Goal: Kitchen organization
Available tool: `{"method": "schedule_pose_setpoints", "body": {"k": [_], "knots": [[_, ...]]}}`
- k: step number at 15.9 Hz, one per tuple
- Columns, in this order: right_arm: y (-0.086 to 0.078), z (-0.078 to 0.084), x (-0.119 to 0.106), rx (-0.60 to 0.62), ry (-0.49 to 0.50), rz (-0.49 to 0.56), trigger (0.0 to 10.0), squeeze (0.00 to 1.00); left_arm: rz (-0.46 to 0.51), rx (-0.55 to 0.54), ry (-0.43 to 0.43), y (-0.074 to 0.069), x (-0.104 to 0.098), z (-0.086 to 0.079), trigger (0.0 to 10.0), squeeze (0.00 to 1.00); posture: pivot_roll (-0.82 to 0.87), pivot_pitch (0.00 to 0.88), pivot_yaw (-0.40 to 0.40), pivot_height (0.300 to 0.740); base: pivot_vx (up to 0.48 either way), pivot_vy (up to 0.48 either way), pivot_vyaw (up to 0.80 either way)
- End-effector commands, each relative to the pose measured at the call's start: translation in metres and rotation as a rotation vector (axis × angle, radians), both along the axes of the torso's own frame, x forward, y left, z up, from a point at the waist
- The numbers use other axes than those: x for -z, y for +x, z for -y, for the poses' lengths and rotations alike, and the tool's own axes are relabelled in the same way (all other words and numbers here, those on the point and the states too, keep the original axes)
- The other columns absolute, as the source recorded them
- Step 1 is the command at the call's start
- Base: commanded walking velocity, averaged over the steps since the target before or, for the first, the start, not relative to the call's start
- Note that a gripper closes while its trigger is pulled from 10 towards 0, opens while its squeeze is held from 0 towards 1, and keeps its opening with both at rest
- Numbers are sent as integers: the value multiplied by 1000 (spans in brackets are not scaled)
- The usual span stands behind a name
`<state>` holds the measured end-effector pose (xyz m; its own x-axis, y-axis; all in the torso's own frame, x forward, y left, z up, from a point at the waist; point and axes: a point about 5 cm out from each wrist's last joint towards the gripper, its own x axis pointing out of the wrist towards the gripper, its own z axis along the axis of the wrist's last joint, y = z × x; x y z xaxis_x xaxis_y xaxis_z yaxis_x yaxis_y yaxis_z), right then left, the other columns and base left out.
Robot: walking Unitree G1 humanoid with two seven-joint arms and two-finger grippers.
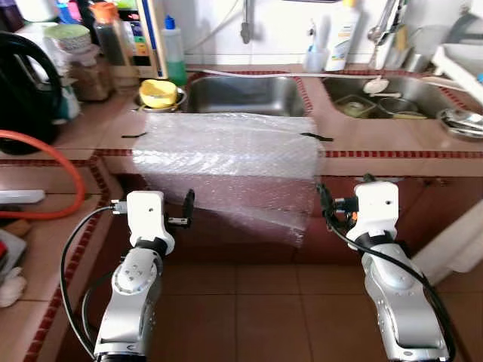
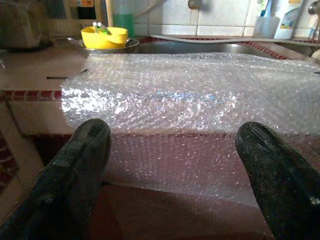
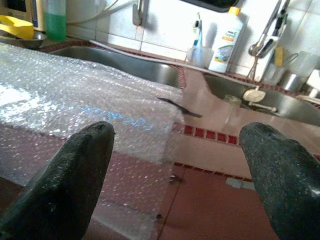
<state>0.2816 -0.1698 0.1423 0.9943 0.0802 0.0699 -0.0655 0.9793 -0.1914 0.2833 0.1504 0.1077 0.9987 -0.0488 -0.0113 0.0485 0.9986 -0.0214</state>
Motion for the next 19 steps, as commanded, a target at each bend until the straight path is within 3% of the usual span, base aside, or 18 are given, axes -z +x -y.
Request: {"method": "schedule_pose_setpoints", "body": {"k": [1, 4, 5, 8, 12, 14, 19], "knots": [[2, 1, -6, -9, -3, 11, 10000, 0, 7, -4, 0, 1, 0, 1, 10000, 0, -55, 0, -26, 740, 0, 0, 0], [5, -4, -8, -28, -12, 11, 10000, 0, 18, 1, -18, 4, 0, 3, 10000, 0, -54, 0, -68, 740, 0, 0, 0], [9, -10, -10, -41, -8, 11, 10000, 0, 49, 19, -7, 12, -7, 2, 10000, 0, -51, 0, -78, 740, 0, 0, 0], [12, -18, -3, -48, 9, 1, 10000, 0, 64, 22, 13, 19, -12, 0, 10000, 0, -38, 0, -48, 740, 0, 0, 0], [13, -20, -1, -39, 25, 8, 10000, 0, 42, 34, 3, 15, -8, 3, 10000, 0, -32, 0, -5, 740, 0, 0, 0], [11, -14, 0, 30, 16, 24, 10000, 0, 32, 42, 37, 4, -4, -1, 10000, 0, -17, 0, 21, 740, 0, 0, 0], [10, -16, -3, -3, 26, 45, 10000, 0, 82, 19, 37, 8, -16, -12, 10000, 0, -7, 0, 32, 740, 0, 0, 0]]}}
